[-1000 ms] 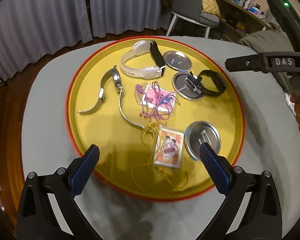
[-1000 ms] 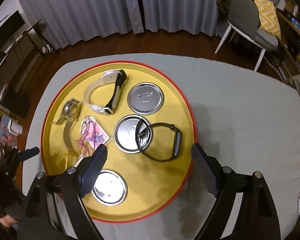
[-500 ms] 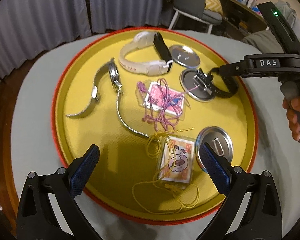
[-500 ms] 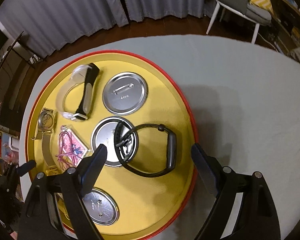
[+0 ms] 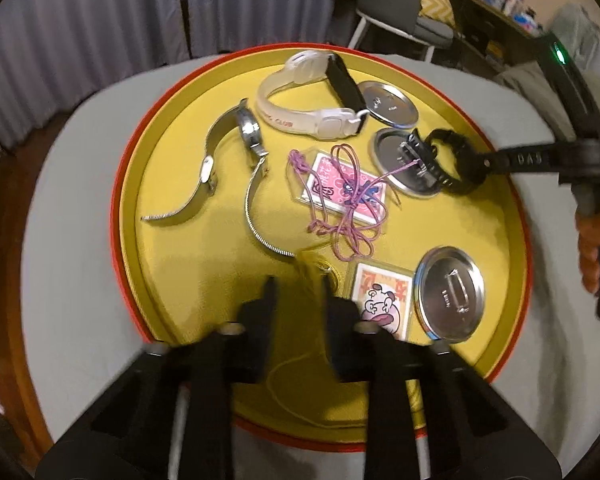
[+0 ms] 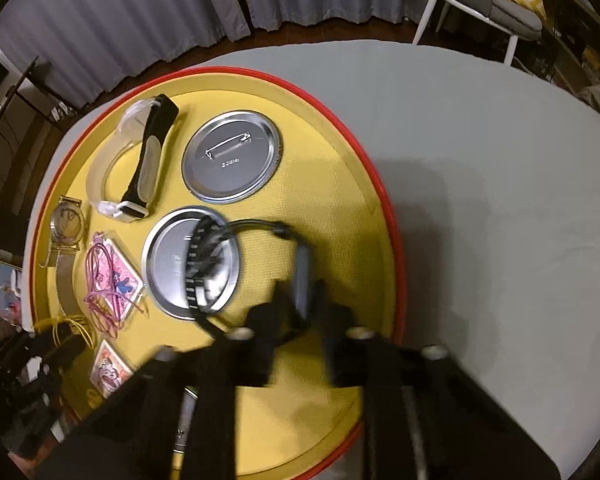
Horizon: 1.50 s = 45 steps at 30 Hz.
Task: Organize jewelry
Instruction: 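Grasp the black smartwatch with the right tool while the left tool grasps the yellow-cord pig card badge, then lift the smartwatch and pig card badge out of the tray onto the bed with both tools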
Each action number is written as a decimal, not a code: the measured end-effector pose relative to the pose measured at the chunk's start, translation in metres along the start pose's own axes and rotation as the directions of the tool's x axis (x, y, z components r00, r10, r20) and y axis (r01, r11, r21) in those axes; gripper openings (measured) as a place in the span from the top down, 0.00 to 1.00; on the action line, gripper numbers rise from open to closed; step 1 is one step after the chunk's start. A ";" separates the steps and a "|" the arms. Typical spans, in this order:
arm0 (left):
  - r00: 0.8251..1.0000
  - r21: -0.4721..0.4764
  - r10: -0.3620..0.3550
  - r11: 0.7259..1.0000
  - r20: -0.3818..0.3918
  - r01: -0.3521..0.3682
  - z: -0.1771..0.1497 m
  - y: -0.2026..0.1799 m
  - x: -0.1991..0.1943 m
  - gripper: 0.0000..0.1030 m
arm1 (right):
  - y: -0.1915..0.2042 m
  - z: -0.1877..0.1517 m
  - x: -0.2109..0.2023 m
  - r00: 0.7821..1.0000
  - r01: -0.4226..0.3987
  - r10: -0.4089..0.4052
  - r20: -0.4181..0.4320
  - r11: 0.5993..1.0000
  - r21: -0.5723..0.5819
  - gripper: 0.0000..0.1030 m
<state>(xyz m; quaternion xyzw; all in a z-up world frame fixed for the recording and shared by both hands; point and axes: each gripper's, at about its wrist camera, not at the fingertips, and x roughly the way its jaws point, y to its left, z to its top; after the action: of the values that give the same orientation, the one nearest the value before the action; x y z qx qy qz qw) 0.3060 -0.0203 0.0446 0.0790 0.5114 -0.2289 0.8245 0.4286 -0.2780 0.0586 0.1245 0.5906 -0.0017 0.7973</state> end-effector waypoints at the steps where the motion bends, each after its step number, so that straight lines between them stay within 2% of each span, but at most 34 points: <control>1: 1.000 -0.007 -0.008 1.000 -0.001 0.008 -0.001 0.002 0.000 0.89 | -0.001 -0.001 -0.001 1.000 0.003 -0.003 0.005 1.000 -0.003 0.88; 3: 1.000 -0.009 -0.014 1.000 0.015 0.015 -0.002 0.003 -0.005 0.89 | 0.000 -0.004 -0.002 1.000 0.008 -0.008 0.013 1.000 -0.013 0.88; 6: 0.999 -0.015 -0.037 0.999 0.034 0.038 -0.004 0.004 -0.010 0.95 | -0.001 -0.006 -0.003 1.000 -0.003 0.003 0.026 1.000 -0.010 0.88; 11: 0.995 -0.024 -0.063 0.998 0.076 0.065 -0.004 0.007 -0.024 0.96 | 0.001 -0.010 -0.012 0.998 -0.014 0.014 0.059 1.000 -0.009 0.88; 19: 0.989 -0.024 -0.070 0.997 0.130 0.074 0.004 0.010 -0.052 0.99 | -0.003 -0.017 -0.033 0.994 -0.031 0.031 0.106 1.000 0.001 0.88; 29: 0.980 0.011 -0.048 0.999 0.193 0.047 0.015 0.005 -0.103 0.99 | -0.005 -0.015 -0.071 0.985 -0.044 0.046 0.168 0.999 -0.012 0.88; 37: 0.965 0.044 -0.031 0.999 0.259 0.021 0.023 -0.010 -0.155 0.99 | 0.003 -0.017 -0.117 0.969 -0.053 0.063 0.239 0.997 -0.049 0.88; 45: 0.939 0.093 -0.016 0.996 0.342 -0.017 0.027 -0.037 -0.219 0.99 | 0.011 -0.029 -0.165 0.945 -0.065 0.084 0.317 0.995 -0.070 0.88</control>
<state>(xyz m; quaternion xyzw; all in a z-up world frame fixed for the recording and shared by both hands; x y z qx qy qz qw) 0.2289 0.0020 0.2538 0.0771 0.3487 -0.2628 0.8963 0.3530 -0.2853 0.2082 0.1216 0.4484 0.0256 0.8851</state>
